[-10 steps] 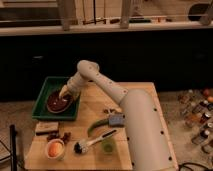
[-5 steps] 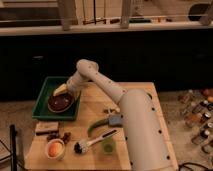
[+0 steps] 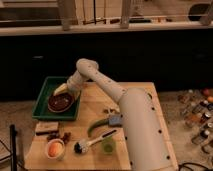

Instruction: Stack bowls into tray

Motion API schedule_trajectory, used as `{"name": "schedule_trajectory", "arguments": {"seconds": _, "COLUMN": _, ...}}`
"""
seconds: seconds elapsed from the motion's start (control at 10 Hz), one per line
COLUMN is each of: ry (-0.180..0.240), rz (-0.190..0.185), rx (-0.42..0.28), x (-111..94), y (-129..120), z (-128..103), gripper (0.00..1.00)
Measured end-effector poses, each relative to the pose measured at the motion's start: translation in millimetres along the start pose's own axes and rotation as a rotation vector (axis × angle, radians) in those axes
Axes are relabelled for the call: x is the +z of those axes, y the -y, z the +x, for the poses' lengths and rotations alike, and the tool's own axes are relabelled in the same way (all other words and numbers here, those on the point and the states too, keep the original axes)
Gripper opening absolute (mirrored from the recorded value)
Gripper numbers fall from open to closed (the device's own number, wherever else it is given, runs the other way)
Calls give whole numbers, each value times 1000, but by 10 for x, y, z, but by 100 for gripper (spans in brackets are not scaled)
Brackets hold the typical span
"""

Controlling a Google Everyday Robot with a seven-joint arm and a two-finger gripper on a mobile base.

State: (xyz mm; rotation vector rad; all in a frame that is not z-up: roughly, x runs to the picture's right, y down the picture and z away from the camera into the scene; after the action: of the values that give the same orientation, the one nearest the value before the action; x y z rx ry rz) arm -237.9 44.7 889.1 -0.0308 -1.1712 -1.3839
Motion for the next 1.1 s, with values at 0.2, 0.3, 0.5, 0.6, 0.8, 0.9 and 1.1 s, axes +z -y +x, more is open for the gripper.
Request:
{"name": "schedule_trajectory", "arguments": {"seconds": 0.2, "ry": -3, "rz": -29, "rx": 16, "x": -63, "y": -8, "z": 11, "gripper": 80}}
{"name": "schedule_trajectory", "arguments": {"seconds": 0.3, "ry": -5, "rz": -39, "rx": 22, "x": -88, "y": -13, "z": 15, "gripper": 80}}
{"name": "schedule_trajectory", "arguments": {"seconds": 0.5, "ry": -11, "rz": -51, "rx": 28, "x": -173, "y": -11, "z": 21, "gripper": 80}}
{"name": "schedule_trajectory", "arguments": {"seconds": 0.6, "ry": -14, "rz": -54, "rx": 29, "x": -205, "y": -6, "z": 22, "gripper": 80}}
{"name": "schedule_trajectory", "arguments": {"seconds": 0.8, "ry": -27, "rz": -53, "rx": 31, "x": -301, "y": 12, "z": 34, "gripper": 80}}
{"name": "schedule_trajectory", "arguments": {"seconds": 0.9, "ry": -34, "rz": -50, "rx": 32, "x": -330, "y": 19, "z": 42, "gripper": 80}}
{"name": "schedule_trajectory", "arguments": {"seconds": 1.1, "ry": -58, "rz": -37, "rx": 34, "x": -398, "y": 34, "z": 59, "gripper": 80}}
